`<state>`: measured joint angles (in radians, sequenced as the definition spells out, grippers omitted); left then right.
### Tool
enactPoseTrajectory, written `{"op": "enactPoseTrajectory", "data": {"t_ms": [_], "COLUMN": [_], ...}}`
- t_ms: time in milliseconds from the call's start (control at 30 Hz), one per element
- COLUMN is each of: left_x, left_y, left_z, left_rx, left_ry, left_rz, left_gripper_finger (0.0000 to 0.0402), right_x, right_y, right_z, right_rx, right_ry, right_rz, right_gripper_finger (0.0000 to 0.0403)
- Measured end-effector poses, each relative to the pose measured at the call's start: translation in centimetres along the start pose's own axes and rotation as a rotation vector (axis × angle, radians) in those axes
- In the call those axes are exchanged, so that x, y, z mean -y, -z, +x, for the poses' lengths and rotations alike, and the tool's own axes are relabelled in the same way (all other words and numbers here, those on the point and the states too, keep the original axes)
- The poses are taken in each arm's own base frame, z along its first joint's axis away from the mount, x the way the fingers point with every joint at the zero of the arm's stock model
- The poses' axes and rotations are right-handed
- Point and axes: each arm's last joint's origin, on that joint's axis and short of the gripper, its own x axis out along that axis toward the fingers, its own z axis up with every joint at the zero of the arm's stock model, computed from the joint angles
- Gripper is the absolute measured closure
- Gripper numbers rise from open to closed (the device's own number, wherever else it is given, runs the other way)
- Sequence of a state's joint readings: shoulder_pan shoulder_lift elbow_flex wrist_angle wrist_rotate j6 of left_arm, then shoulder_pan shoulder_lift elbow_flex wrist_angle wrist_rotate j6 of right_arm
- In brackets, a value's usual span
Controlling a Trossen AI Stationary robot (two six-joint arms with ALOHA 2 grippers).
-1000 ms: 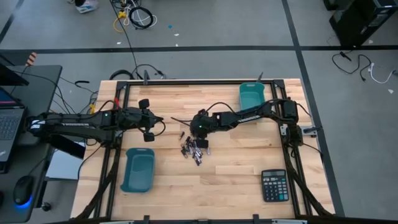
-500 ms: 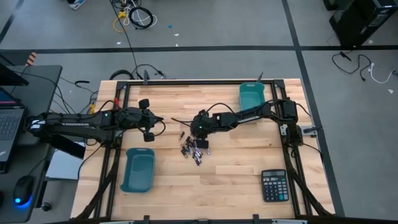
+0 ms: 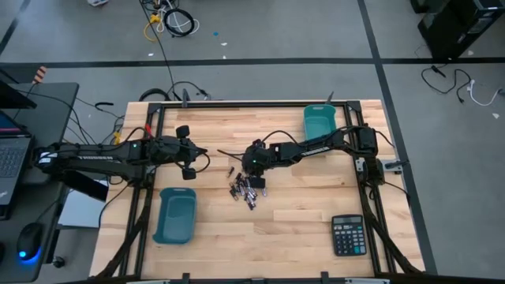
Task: Sort batteries
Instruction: Put the black battery into the green bin
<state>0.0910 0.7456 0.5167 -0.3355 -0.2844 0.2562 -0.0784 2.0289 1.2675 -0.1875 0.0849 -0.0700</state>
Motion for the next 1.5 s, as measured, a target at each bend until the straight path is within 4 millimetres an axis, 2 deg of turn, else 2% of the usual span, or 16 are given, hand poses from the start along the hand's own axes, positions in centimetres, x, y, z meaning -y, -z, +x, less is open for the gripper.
{"op": "enactPoseTrajectory", "data": {"t_ms": [1000,1200,1500], "left_x": [0.0,0.0,0.0], "left_y": [0.0,0.0,0.0], "left_z": [0.0,0.0,0.0], "left_rx": [0.000,0.000,-0.001], "left_ry": [0.000,0.000,0.000], "left_rz": [-0.001,-0.001,0.000], "left_gripper_finger": [0.0400,0.0400,0.0400], "right_x": [0.0,-0.2,-0.2], "right_y": [0.0,0.3,0.5], "right_z": [0.0,1.2,1.4], "right_rx": [-0.003,0.005,-0.003], "right_ry": [-0.001,-0.007,-0.012], "right_rz": [0.016,0.015,0.015], "right_gripper_finger": [0.0336,0.0337,0.0336]}}
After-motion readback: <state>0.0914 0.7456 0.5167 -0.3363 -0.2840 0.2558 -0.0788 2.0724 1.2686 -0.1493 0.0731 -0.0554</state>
